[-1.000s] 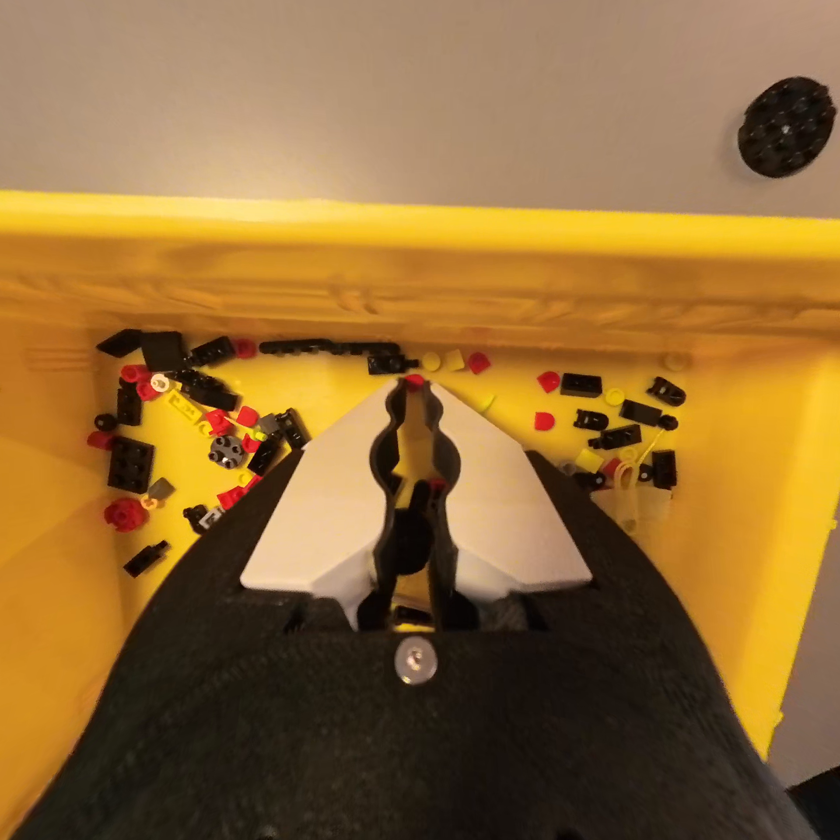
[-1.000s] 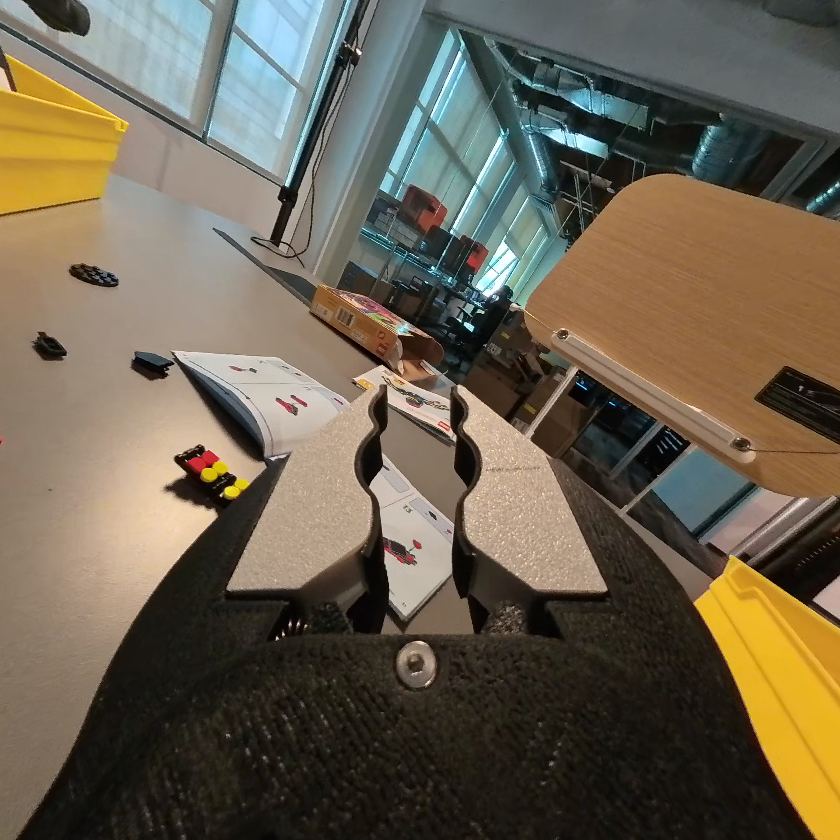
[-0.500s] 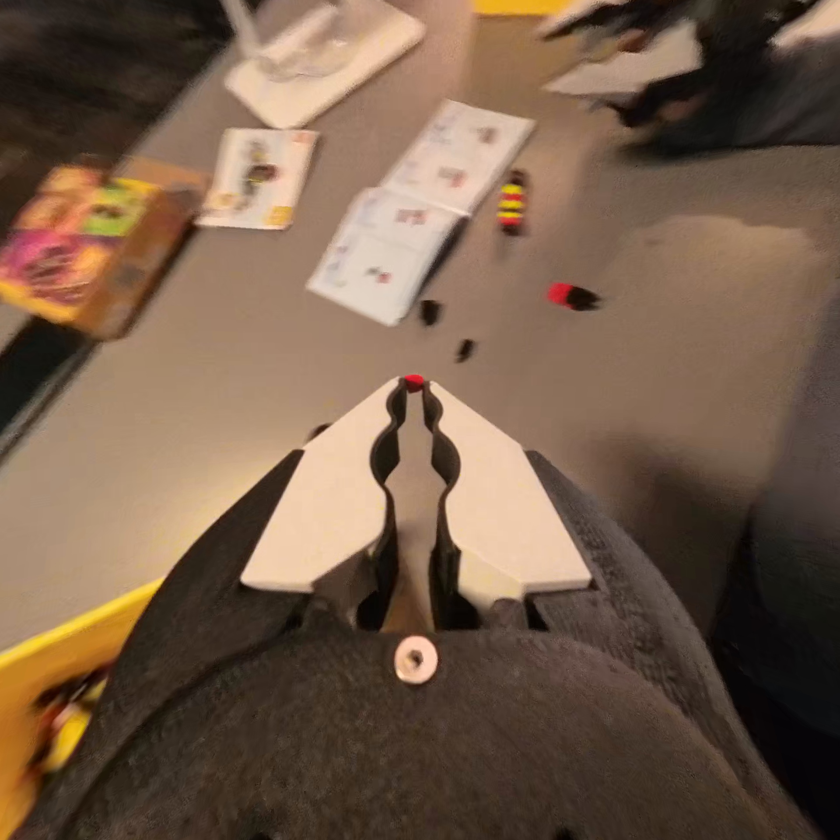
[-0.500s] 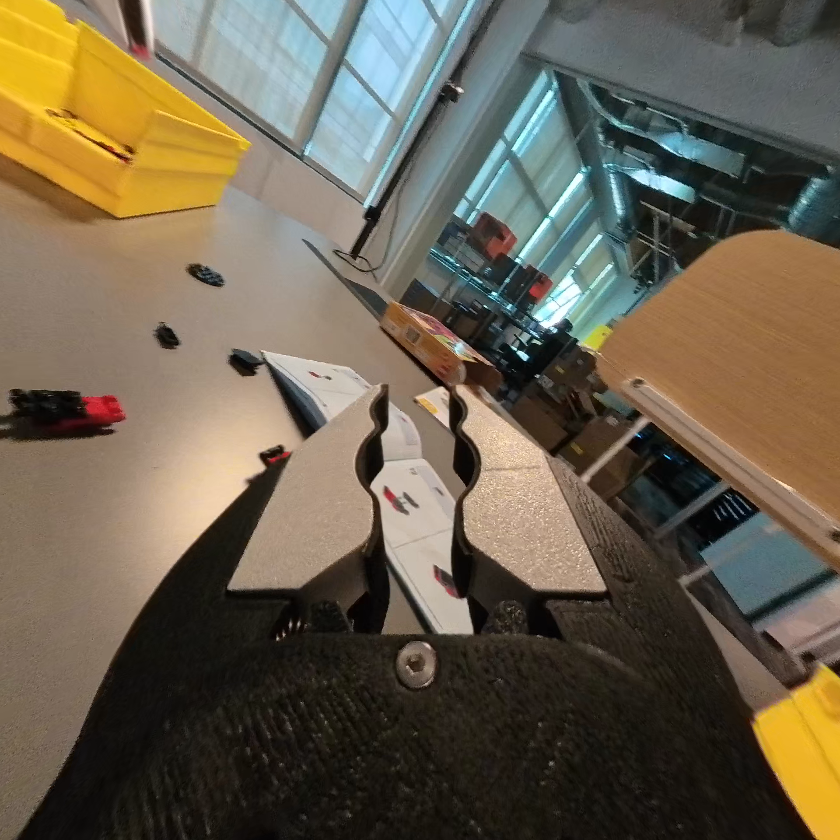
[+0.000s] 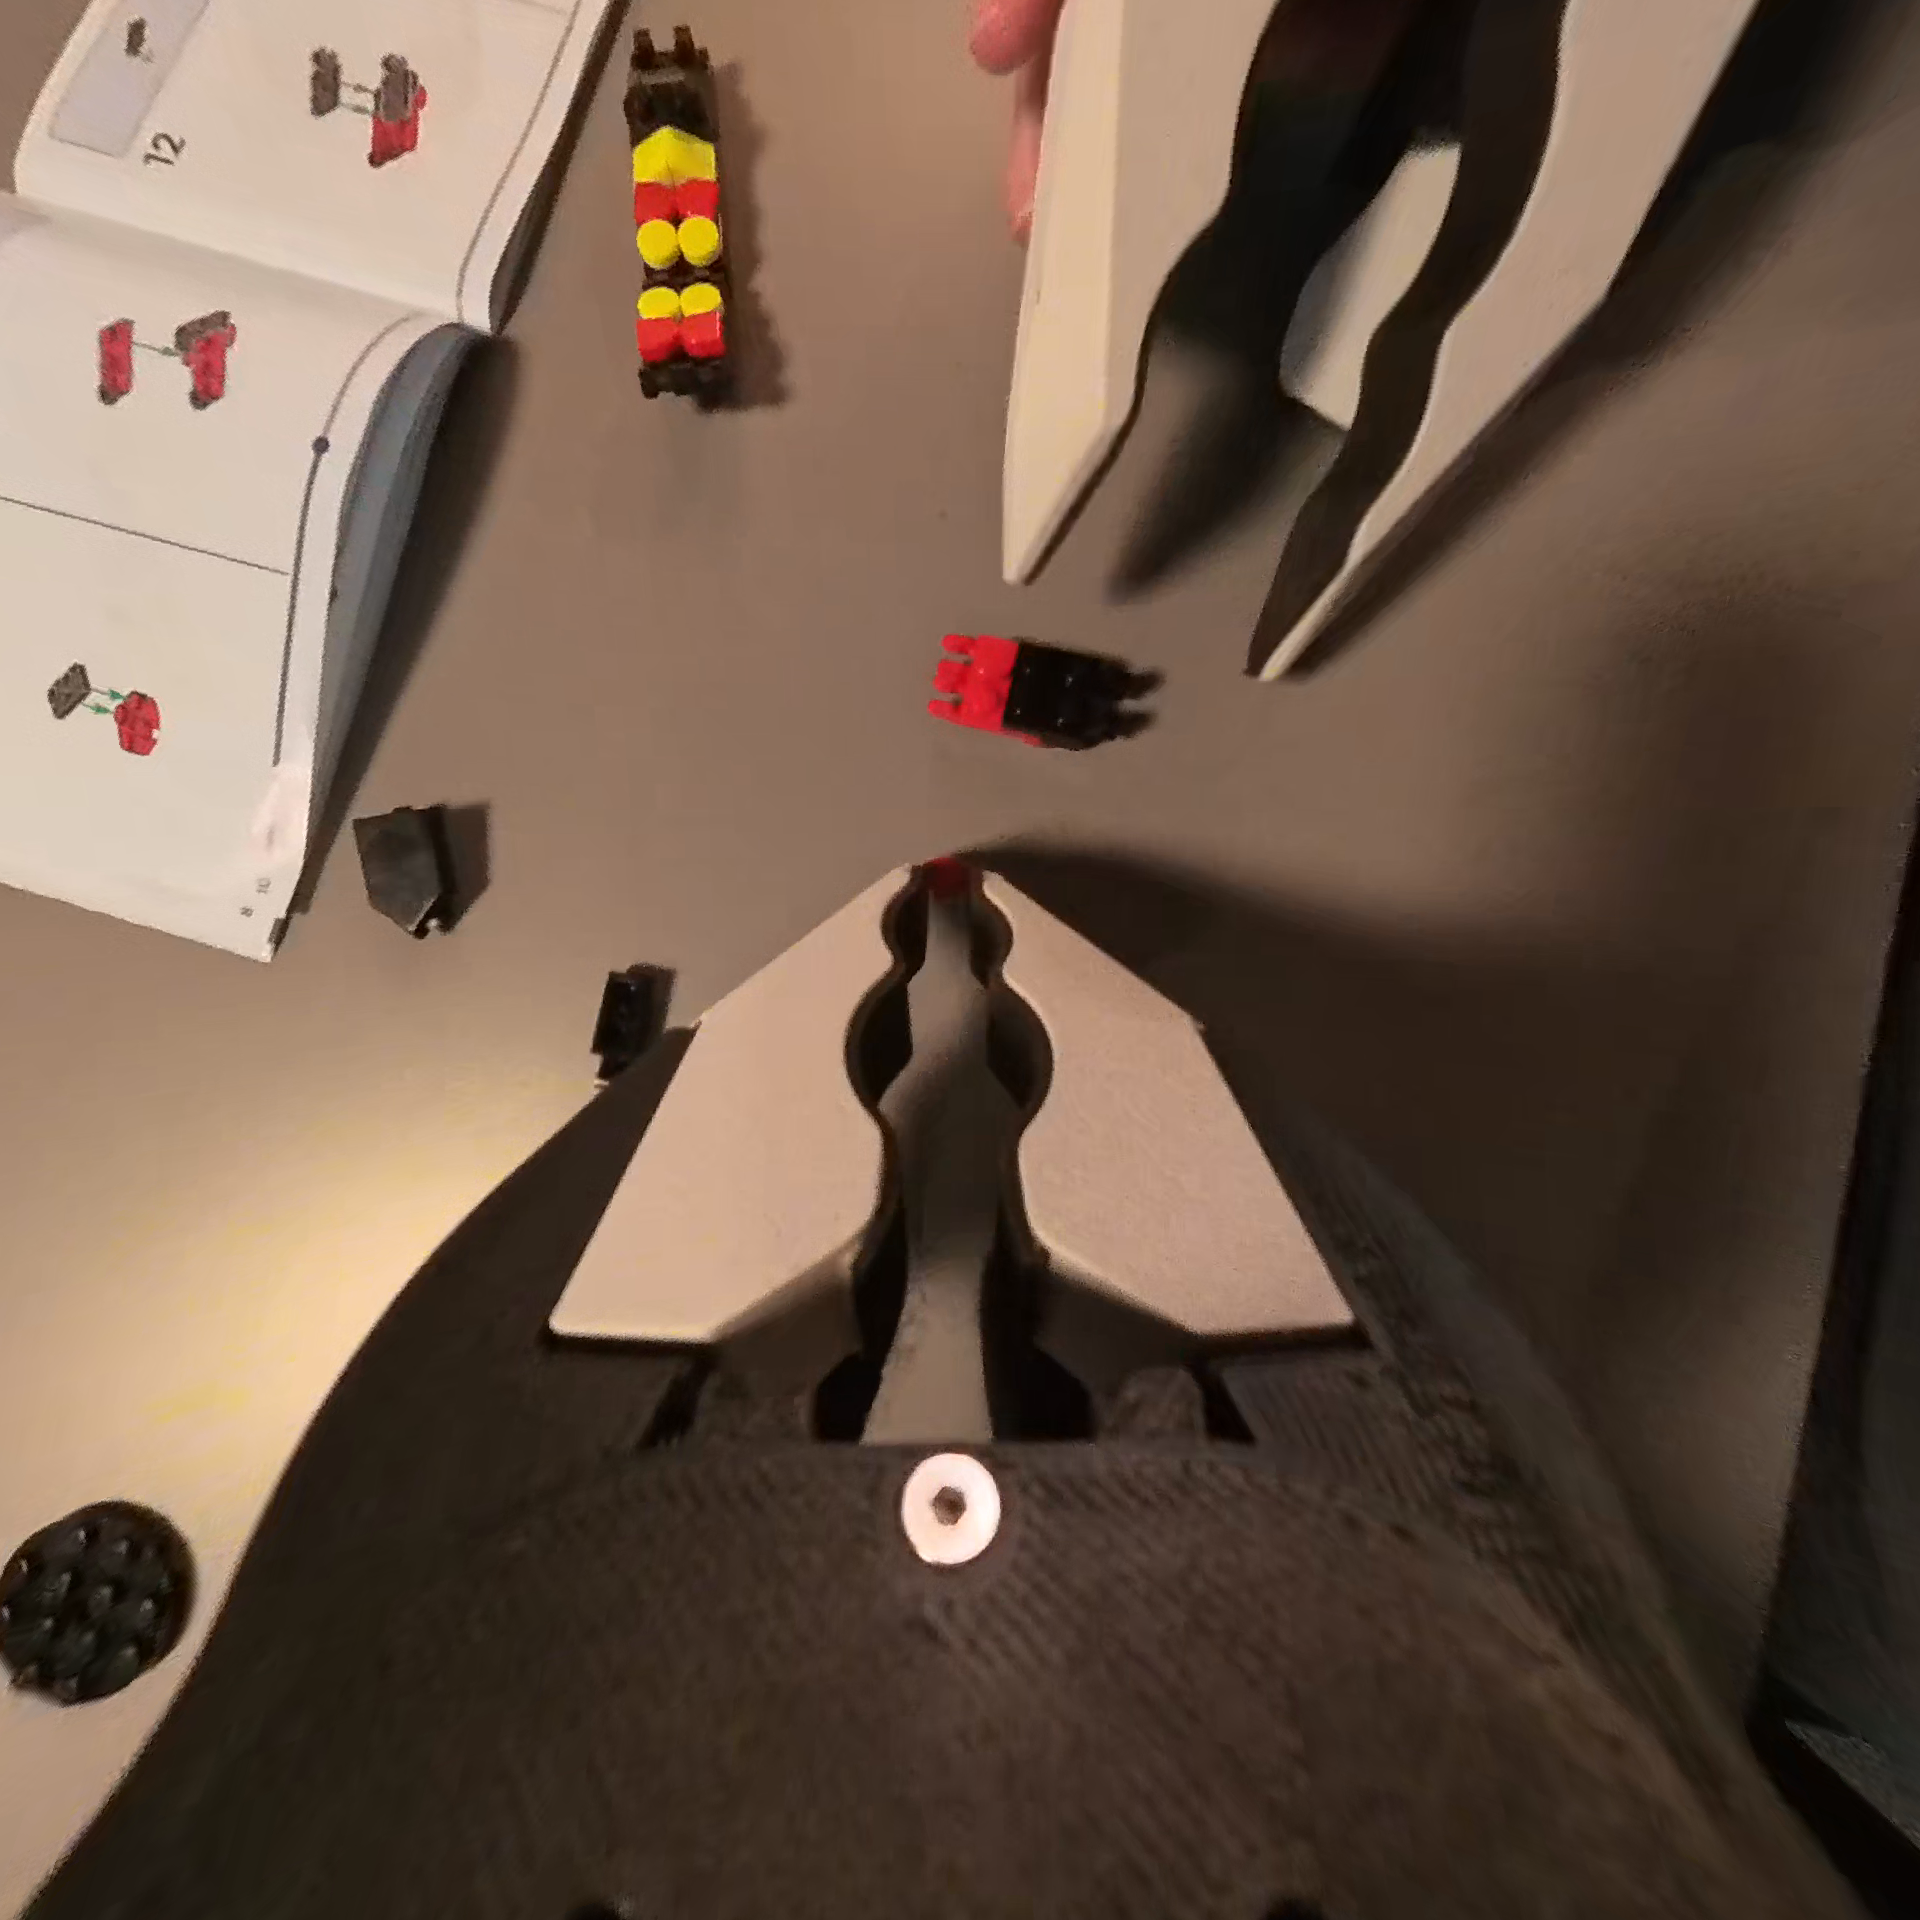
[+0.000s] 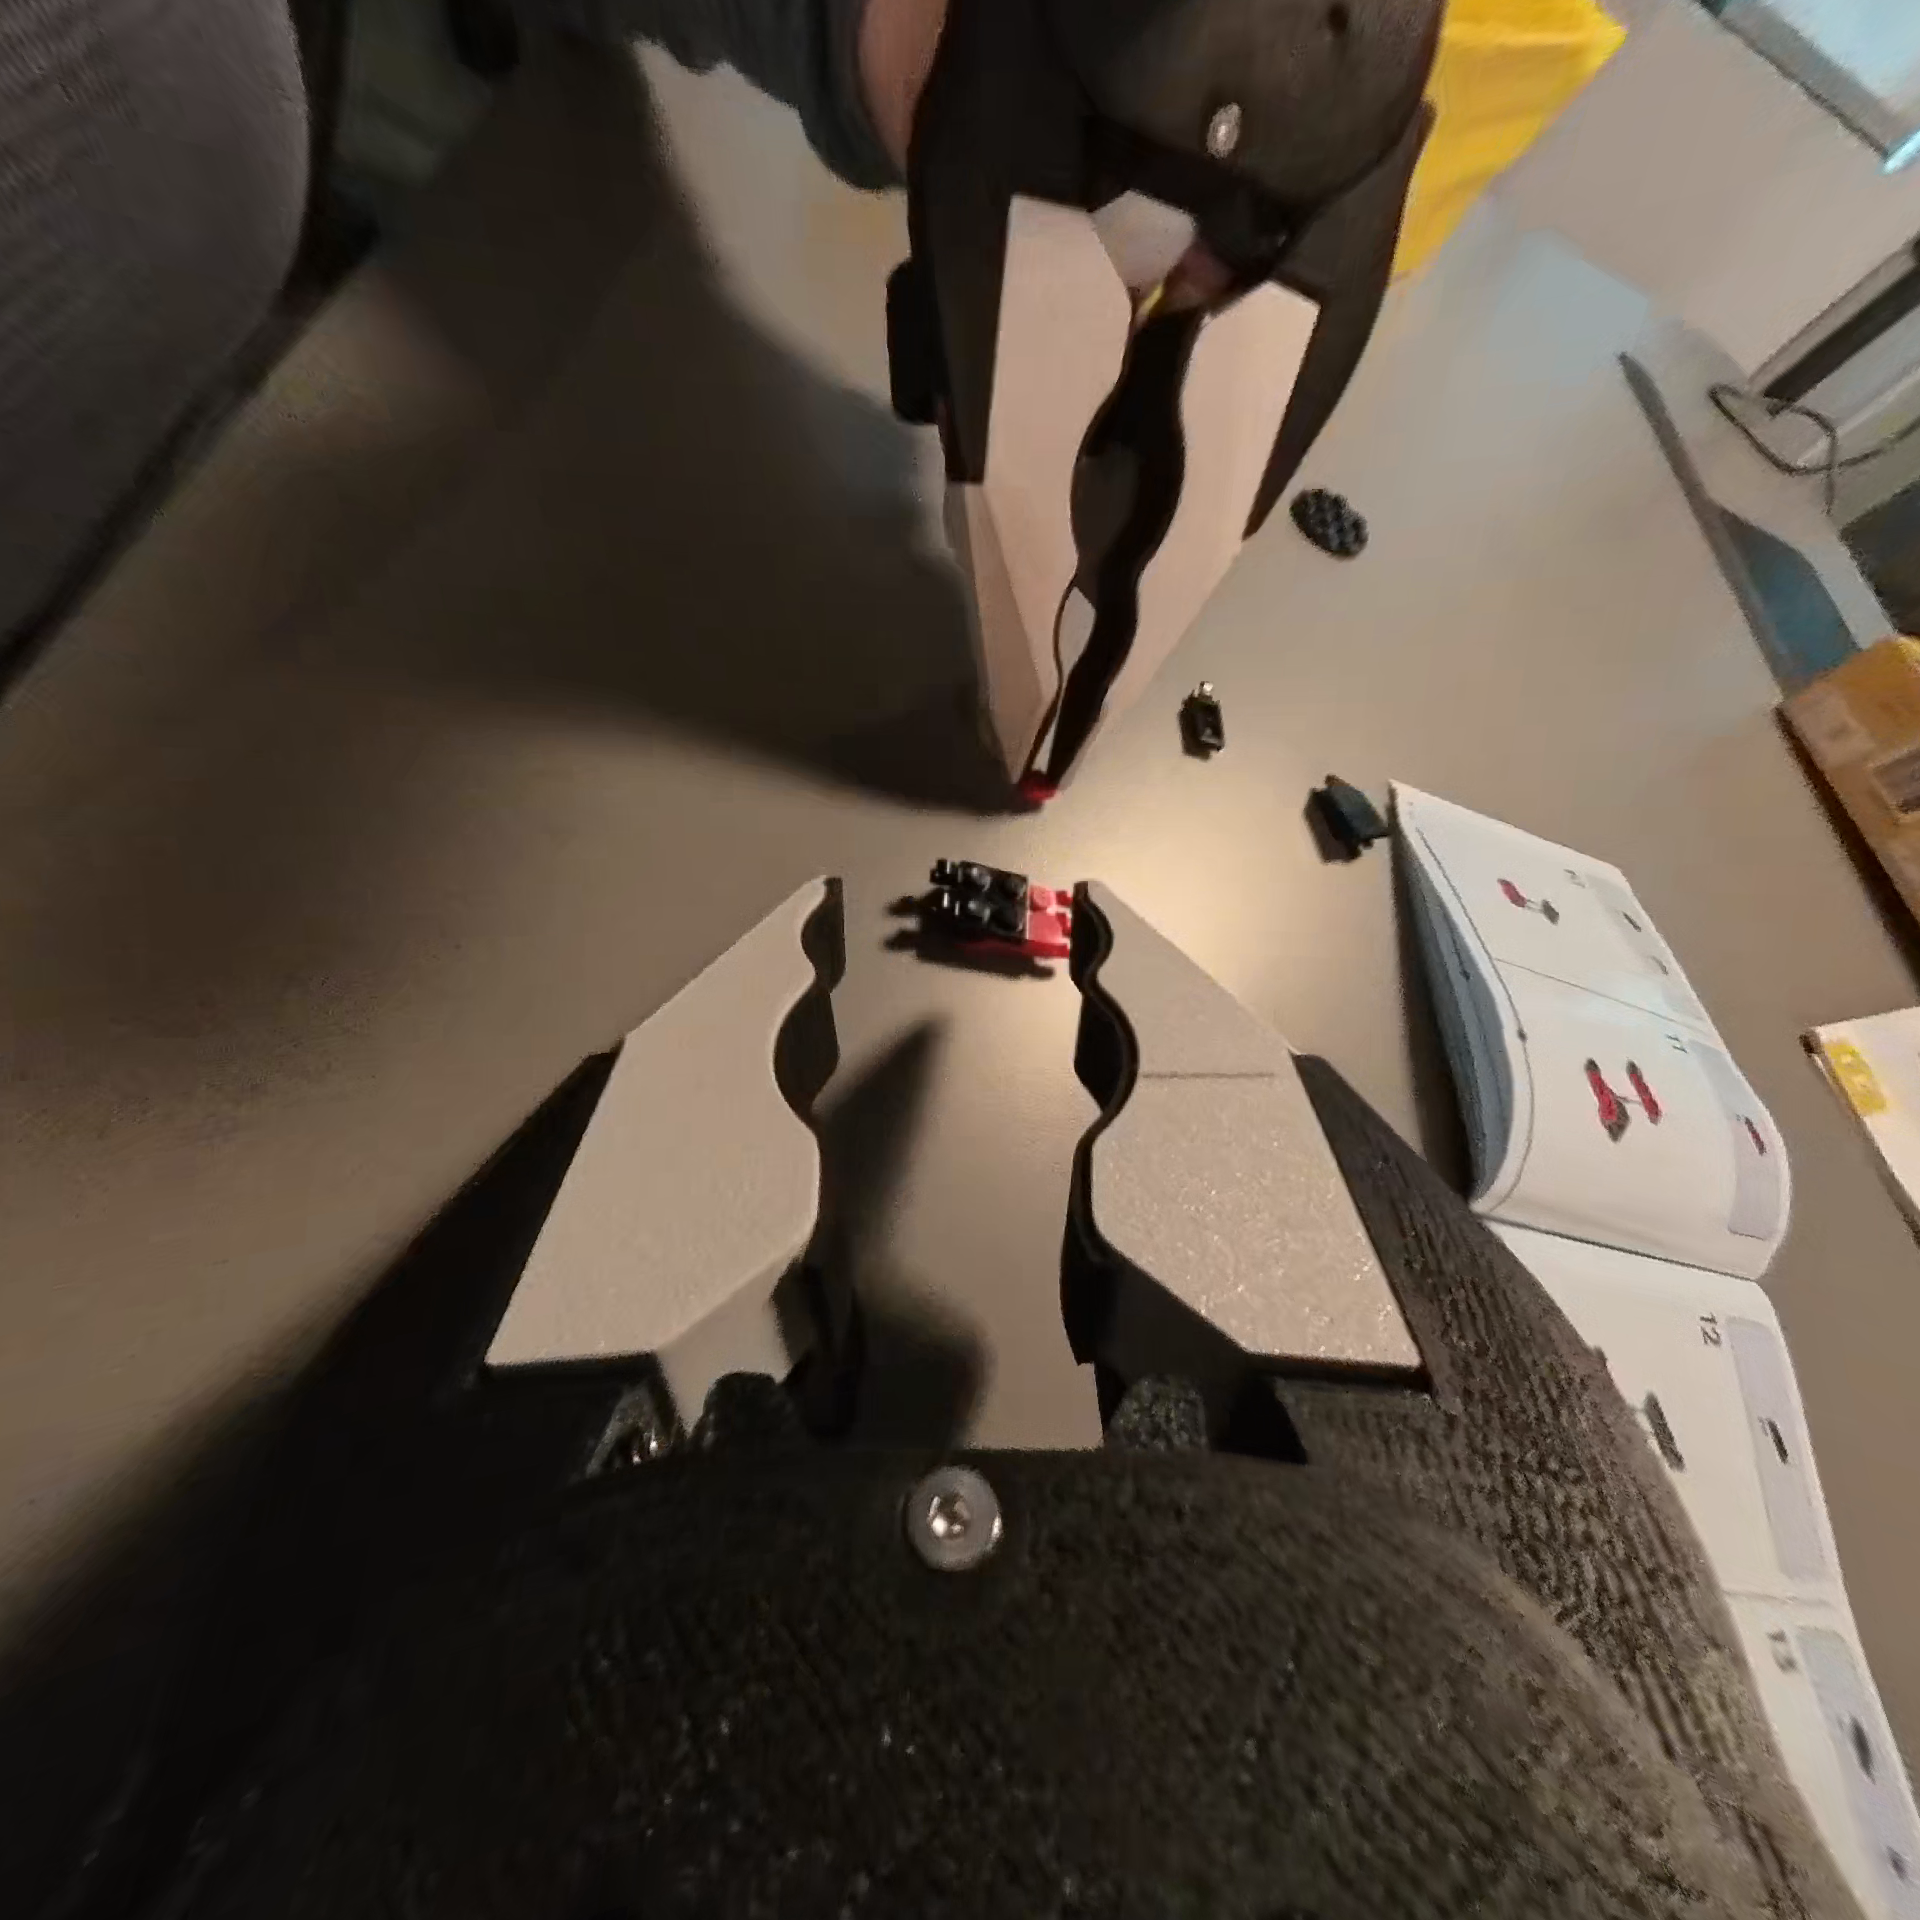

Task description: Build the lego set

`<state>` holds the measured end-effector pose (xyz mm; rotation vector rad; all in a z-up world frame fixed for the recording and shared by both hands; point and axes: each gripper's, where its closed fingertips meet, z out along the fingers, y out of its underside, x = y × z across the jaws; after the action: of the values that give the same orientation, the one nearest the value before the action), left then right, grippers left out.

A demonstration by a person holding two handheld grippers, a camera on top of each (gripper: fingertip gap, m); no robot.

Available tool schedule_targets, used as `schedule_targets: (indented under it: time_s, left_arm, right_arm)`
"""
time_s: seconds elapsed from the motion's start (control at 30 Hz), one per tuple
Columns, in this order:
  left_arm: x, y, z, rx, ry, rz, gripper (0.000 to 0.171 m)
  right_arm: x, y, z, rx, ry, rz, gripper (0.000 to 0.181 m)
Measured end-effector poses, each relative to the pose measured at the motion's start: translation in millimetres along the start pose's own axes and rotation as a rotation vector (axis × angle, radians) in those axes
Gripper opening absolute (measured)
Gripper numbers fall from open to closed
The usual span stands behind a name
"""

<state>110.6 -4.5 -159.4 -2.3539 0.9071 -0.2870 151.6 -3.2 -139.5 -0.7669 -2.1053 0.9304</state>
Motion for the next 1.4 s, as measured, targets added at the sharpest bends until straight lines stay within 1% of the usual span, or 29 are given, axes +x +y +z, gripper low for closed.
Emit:
schedule_targets:
  time_s: [0.07,0.13,0.3,0.43,0.5,0.57,0.63,0.7,0.8,0.87,1.1,1.2,1.4]
  left_arm:
    - [0.4,-0.2,2.6,0.009,0.009,-0.017,0.006]
    - [1.3,0.4,2.2,0.017,0.031,-0.035,0.007]
    - [1.1,5.0,-2.7,0.016,0.071,-0.04,0.023]
    - [0.7,8.6,-6.2,0.027,0.093,-0.037,0.025]
    - [1.3,7.5,-6.3,0.049,0.109,0.02,0.026]
    - [5.4,0.9,-7.4,0.111,0.146,0.119,0.026]
    - [16.9,-4.5,-10.5,0.183,0.231,0.237,0.029]
    - [17.2,-6.3,-10.9,0.227,0.252,0.298,0.03]
    - [19.0,0.6,-8.5,0.196,0.319,0.298,0.032]
    - [23.2,1.2,-9.0,0.205,0.36,0.305,0.032]
    - [21.3,3.3,-1.7,0.183,0.372,0.349,0.032]
    - [22.3,4.1,-3.0,0.176,0.396,0.347,0.032]
    - [23.7,14.8,-11.6,0.142,0.422,0.35,0.029]
  right_arm:
    - [-0.2,4.5,5.6,-0.047,0.001,0.004,0.041]
    - [0.6,4.0,8.6,-0.054,-0.004,0.027,0.043]
    - [5.6,7.3,11.6,-0.079,-0.014,0.099,0.048]
    - [8.8,10.7,13.7,-0.1,-0.031,0.157,0.051]
    - [9.6,11.4,14.9,-0.105,-0.042,0.172,0.052]
    - [8.9,11.4,15.8,-0.105,-0.06,0.176,0.052]
    - [7.9,11.3,16.3,-0.105,-0.075,0.178,0.052]
    - [7.5,11.5,16.5,-0.107,-0.082,0.183,0.052]
    - [7.4,11.8,16.8,-0.108,-0.086,0.187,0.051]
    - [8.0,11.8,17.2,-0.109,-0.087,0.188,0.051]
    - [9.1,11.7,18.8,-0.11,-0.09,0.191,0.049]
    - [8.3,11.5,18.9,-0.11,-0.095,0.187,0.043]
    - [8.6,12.0,19.2,-0.112,-0.101,0.198,0.043]
